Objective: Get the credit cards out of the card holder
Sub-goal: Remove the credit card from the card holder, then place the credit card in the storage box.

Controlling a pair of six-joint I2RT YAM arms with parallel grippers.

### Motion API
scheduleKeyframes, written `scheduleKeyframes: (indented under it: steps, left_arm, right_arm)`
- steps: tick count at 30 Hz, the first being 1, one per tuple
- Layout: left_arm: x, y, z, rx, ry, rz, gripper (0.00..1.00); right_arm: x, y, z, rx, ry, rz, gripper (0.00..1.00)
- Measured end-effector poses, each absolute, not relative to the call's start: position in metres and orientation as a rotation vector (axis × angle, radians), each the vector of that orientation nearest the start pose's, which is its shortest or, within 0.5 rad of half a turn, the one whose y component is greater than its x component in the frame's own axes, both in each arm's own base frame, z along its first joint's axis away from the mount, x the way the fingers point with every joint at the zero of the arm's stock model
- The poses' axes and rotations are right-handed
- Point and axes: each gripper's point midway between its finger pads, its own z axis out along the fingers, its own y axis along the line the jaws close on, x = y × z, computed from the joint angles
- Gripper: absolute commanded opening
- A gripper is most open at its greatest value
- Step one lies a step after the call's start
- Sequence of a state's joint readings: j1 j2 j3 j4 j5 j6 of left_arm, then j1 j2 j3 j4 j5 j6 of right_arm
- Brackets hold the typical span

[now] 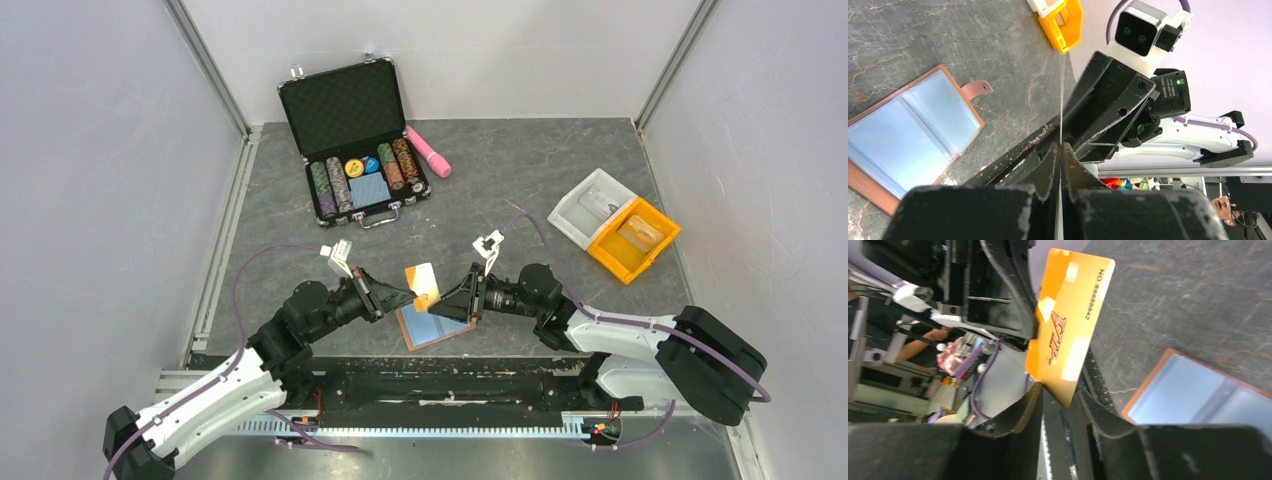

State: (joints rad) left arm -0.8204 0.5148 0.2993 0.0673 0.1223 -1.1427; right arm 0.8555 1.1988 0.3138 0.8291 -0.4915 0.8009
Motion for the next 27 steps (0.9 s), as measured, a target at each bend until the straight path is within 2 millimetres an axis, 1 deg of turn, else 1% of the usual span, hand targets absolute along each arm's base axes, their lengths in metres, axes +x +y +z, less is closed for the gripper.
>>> scheduleKeyframes:
  steps: [1, 3, 4, 5, 6, 7, 8, 10, 12, 13, 16, 19, 22, 27]
  left_arm:
    - [0.148, -0.246, 0.195, -0.219, 1.974, -1.493, 0.02]
    - [0.148, -0.245, 0.193, -0.227, 1.975, -1.493, 0.02]
    - [0.149, -0.245, 0.191, -0.229, 1.977, -1.49, 0.02]
    - [0.149, -0.244, 0.189, -0.232, 1.982, -1.485, 0.05]
    - [0.149, -0.244, 0.187, -0.233, 1.985, -1.482, 0.12]
    - [0.149, -0.244, 0.186, -0.233, 1.986, -1.482, 0.24]
    - [0.148, -0.244, 0.186, -0.232, 1.987, -1.482, 0.4]
    - [0.148, -0.244, 0.185, -0.225, 1.987, -1.477, 0.66]
    - [0.147, -0.242, 0.183, -0.211, 1.995, -1.462, 0.83]
    - [0.146, -0.241, 0.178, -0.203, 2.013, -1.441, 0.85]
    - [0.144, -0.236, 0.17, -0.162, 2.054, -1.378, 0.87]
    - [0.141, -0.233, 0.167, -0.089, 2.098, -1.302, 0.86]
    - [0.139, -0.234, 0.171, -0.008, 2.116, -1.268, 0.84]
    - [0.132, -0.239, 0.174, 0.122, 2.132, -1.267, 0.76]
  right_arm:
    - [0.138, 0.327, 0.17, -0.492, 1.822, 1.62, 0.14]
    - [0.137, 0.326, 0.169, -0.484, 1.813, 1.636, 0.01]
    - [0.136, 0.326, 0.169, -0.478, 1.807, 1.644, 0.0]
    - [0.134, 0.325, 0.171, -0.471, 1.8, 1.657, 0.0]
    - [0.133, 0.325, 0.172, -0.467, 1.789, 1.669, 0.0]
    - [0.132, 0.324, 0.173, -0.466, 1.783, 1.676, 0.0]
    - [0.131, 0.324, 0.172, -0.466, 1.78, 1.683, 0.0]
    - [0.13, 0.324, 0.171, -0.475, 1.781, 1.689, 0.0]
    - [0.129, 0.324, 0.171, -0.487, 1.777, 1.69, 0.0]
    - [0.129, 0.324, 0.17, -0.498, 1.779, 1.685, 0.0]
    - [0.126, 0.321, 0.162, -0.545, 1.801, 1.664, 0.0]
    - [0.119, 0.317, 0.146, -0.629, 1.853, 1.637, 0.0]
    - [0.104, 0.313, 0.132, -0.731, 1.904, 1.649, 0.0]
    - [0.084, 0.307, 0.126, -0.855, 1.914, 1.694, 0.0]
